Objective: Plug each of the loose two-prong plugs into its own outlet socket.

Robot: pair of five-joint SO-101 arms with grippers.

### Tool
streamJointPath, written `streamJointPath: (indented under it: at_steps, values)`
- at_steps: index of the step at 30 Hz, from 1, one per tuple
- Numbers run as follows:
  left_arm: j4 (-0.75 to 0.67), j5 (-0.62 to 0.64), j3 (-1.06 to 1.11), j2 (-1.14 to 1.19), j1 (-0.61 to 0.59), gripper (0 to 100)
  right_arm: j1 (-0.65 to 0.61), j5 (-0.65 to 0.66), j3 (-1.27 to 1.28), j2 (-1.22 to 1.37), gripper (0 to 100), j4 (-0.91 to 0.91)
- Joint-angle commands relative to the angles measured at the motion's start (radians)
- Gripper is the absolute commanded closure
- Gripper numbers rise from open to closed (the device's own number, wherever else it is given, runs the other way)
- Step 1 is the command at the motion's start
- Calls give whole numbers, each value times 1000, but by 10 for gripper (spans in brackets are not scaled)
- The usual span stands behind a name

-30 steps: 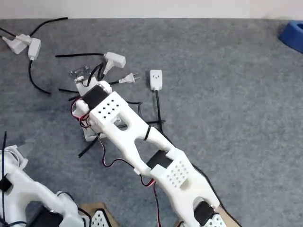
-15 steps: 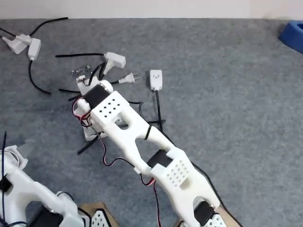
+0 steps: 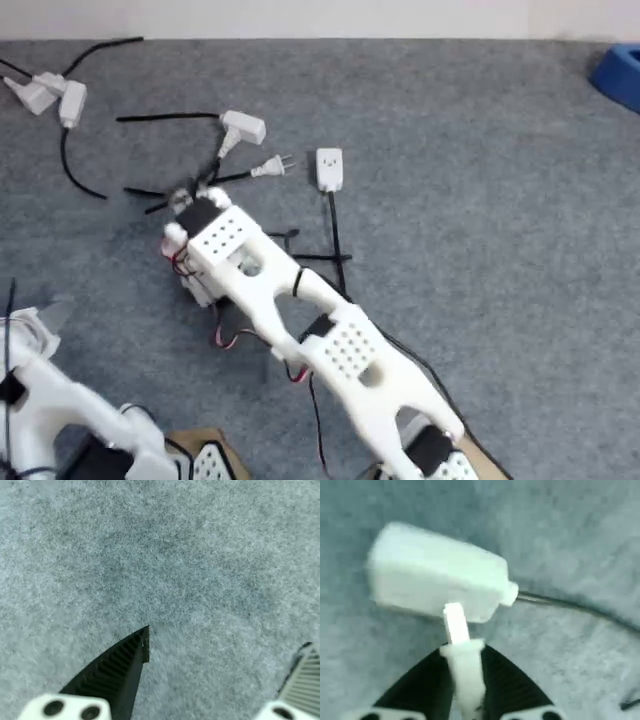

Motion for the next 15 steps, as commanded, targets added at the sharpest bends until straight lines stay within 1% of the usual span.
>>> streamJointPath:
  at_steps: [1, 5, 10, 13, 15]
  values:
    - [-6, -8, -8, -8, -5, 572, 41, 9, -74, 27, 991, 8]
    - [-6, -8, -8, -8, 1, 572, 68, 12, -165, 41, 991, 48]
    - [-6, -11, -7, -8, 4, 572, 62, 20, -189, 38, 991, 67]
    - [-6, -11, -13, -8, 4, 572, 18, 78, -182, 36, 991, 73]
    - [-11, -12, -16, -8, 1, 572, -15, 80, -102, 13, 990, 73]
